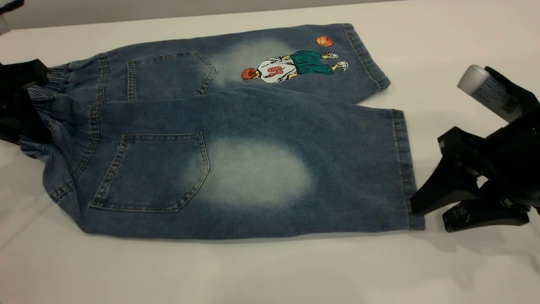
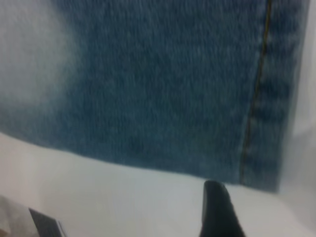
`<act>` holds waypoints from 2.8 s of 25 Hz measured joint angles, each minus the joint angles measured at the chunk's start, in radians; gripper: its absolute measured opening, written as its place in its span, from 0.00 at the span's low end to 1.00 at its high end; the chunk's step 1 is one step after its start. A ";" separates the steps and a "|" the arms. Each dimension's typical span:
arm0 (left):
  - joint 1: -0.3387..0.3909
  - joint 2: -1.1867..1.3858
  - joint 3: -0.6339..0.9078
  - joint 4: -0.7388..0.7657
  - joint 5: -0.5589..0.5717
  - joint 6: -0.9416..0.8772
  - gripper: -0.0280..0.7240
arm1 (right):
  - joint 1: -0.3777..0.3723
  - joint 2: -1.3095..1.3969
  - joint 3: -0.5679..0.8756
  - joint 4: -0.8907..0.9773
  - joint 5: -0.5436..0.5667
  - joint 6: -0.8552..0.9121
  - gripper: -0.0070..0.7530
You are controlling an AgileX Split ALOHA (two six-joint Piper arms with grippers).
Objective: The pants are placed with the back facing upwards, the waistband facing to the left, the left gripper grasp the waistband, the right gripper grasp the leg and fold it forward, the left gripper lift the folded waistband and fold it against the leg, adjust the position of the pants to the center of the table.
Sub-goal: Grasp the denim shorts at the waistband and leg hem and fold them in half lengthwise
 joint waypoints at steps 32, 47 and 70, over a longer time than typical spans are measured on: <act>0.000 0.000 0.000 0.001 0.044 0.003 0.20 | 0.000 0.164 -0.120 0.143 0.209 -0.107 0.04; 0.000 -0.144 0.106 0.032 0.171 -0.001 0.20 | -0.011 -0.082 -0.034 -0.221 0.131 0.164 0.04; 0.002 -0.497 0.263 -0.141 0.234 -0.107 0.20 | -0.011 -0.566 -0.145 -0.692 0.267 0.863 0.04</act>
